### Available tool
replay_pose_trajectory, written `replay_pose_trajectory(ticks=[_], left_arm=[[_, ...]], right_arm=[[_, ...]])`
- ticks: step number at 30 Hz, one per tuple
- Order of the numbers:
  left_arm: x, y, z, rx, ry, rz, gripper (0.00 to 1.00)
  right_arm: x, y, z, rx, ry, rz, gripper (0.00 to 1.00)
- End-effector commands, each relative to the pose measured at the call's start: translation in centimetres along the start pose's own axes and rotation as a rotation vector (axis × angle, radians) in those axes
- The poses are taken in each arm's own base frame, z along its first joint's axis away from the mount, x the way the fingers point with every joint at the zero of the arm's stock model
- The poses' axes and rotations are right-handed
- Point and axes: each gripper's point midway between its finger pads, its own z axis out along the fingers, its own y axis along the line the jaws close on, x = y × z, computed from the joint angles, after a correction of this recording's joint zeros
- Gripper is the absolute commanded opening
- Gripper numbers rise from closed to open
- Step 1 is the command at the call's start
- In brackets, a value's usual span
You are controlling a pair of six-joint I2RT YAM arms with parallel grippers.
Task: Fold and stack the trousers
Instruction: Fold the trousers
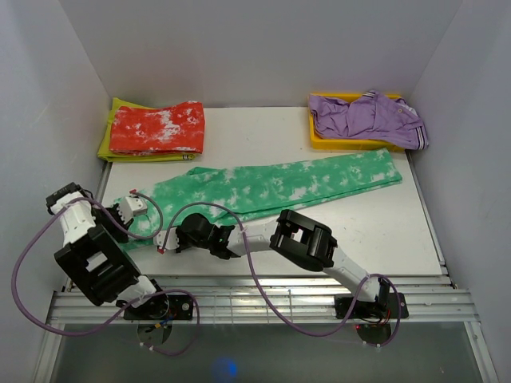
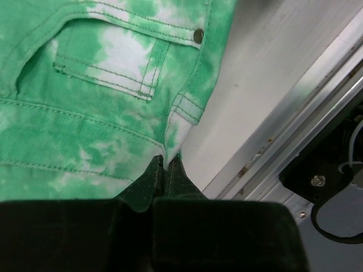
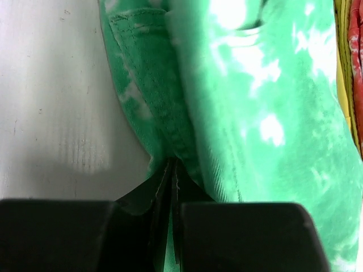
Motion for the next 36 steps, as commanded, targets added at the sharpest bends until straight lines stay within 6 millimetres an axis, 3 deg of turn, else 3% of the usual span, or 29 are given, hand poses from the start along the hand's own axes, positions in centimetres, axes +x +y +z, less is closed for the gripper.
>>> replay_pose_trajectory(ticks=[1,3,9,16,17,19,20,21,22,23,24,25,28,31,34,36], left_arm=[[1.4,-3.0,1.0,0.141,0.023,-0.036,0.0],[1.9,-2.6,1.6,0.168,0.007,-0.094,0.0],[4.4,2.8,4.0,0.06,0.013,-0.211,0.0],[6.7,2.5,6.5,0.09,0.068,-0.227,0.0],[7.1,2.8,6.8,0.079,0.074,-0.231,0.0],[7.4,2.5,7.3,0.101,0.077,-0.261,0.0],[7.4,2.6,7.4,0.101,0.073,-0.267,0.0],[7.3,2.7,7.4,0.102,0.07,-0.274,0.0],[7.3,2.7,7.6,0.111,0.068,-0.282,0.0],[7.4,2.8,7.6,0.109,0.067,-0.283,0.0],[7.3,2.9,7.6,0.107,0.064,-0.286,0.0],[7.3,2.9,7.6,0.108,0.061,-0.289,0.0],[7.0,3.1,7.4,0.104,0.052,-0.289,0.0],[6.9,3.0,7.2,0.101,0.052,-0.286,0.0],[7.0,2.8,7.0,0.104,0.061,-0.281,0.0],[7.0,2.8,7.0,0.107,0.067,-0.28,0.0]], right_arm=[[3.1,0.6,0.2,-0.02,0.091,0.014,0.08],[3.1,0.5,0.0,-0.018,0.088,0.015,0.08],[2.7,1.1,-1.1,-0.055,0.057,0.004,0.08],[2.2,0.9,-1.8,-0.077,0.055,0.021,0.08],[0.8,0.2,-2.6,-0.086,0.021,0.025,0.08],[1.1,0.4,-4.2,-0.148,0.017,0.034,0.15],[-1.0,-1.0,-5.8,-0.166,-0.042,0.047,0.2],[-0.9,-1.3,-6.8,-0.191,-0.047,0.065,0.32],[-0.3,-3.1,-7.7,-0.196,-0.041,0.093,0.38],[-0.7,-3.1,-9.6,-0.281,-0.047,0.123,0.44],[-0.4,-3.8,-10.5,-0.31,-0.042,0.147,0.52],[0.2,-5.2,-12.1,-0.352,-0.027,0.196,0.55],[2.5,-8.5,-14.0,-0.352,0.0,0.236,0.61],[6.8,-8.1,-15.1,-0.408,0.103,0.256,0.57],[8.9,-7.3,-15.5,-0.461,0.134,0.27,0.54],[9.0,-6.7,-15.7,-0.492,0.13,0.259,0.54]])
